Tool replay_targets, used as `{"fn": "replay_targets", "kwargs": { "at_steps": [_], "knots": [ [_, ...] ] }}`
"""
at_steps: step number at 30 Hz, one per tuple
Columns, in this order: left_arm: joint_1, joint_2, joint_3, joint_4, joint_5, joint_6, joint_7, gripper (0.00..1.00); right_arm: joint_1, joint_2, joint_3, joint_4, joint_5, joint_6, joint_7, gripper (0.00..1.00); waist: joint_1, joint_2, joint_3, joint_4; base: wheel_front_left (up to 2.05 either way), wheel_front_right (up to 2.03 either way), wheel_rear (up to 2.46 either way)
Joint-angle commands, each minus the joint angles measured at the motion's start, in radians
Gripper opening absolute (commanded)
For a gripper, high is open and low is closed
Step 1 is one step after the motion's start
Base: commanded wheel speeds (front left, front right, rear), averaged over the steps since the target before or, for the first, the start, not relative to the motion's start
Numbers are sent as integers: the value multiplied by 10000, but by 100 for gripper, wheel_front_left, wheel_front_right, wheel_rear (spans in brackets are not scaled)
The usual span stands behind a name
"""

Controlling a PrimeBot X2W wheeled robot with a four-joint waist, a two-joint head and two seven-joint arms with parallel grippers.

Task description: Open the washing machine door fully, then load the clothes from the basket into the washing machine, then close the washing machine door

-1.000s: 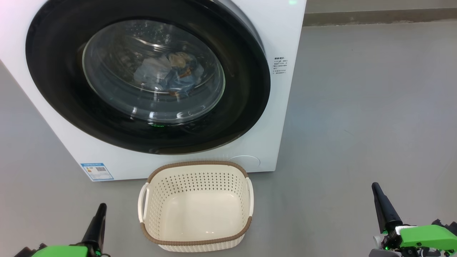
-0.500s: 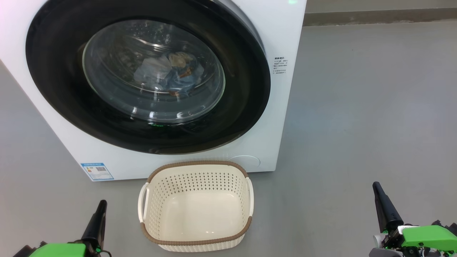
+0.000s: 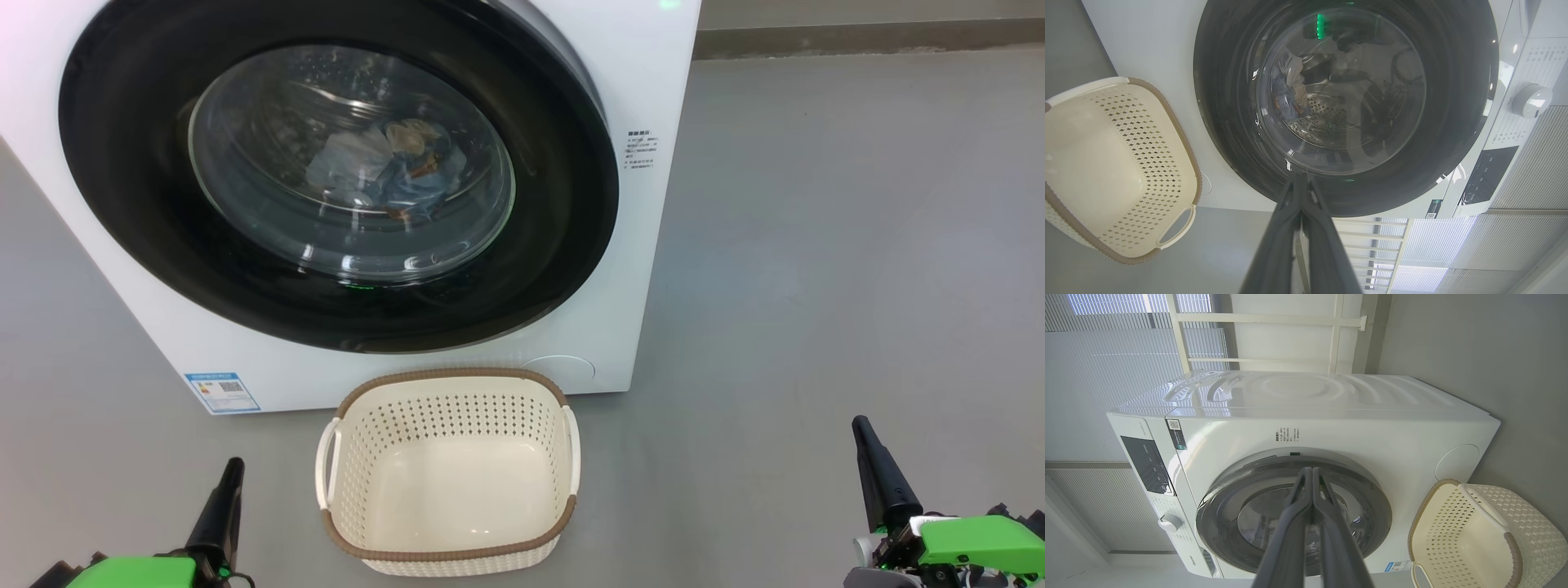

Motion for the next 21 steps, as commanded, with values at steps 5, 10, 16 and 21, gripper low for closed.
{"fn": "replay_targets", "kwargs": {
  "at_steps": [5,10,16,21],
  "knots": [
    [-408,121,351,-181,-78,-29,51,0,-379,-33,219,-303,52,-9,81,0,-1,0,0,0,0,0,0],
    [-408,119,353,-181,-76,-29,53,0,-379,-33,220,-303,52,-9,81,0,-1,0,0,0,0,0,0],
    [-408,117,356,-181,-75,-29,55,0,-379,-33,220,-303,53,-9,81,0,-1,0,0,0,0,0,0],
    [-408,116,357,-181,-73,-29,56,0,-379,-33,220,-303,53,-9,80,0,-1,0,0,0,0,0,0]
  ]
}}
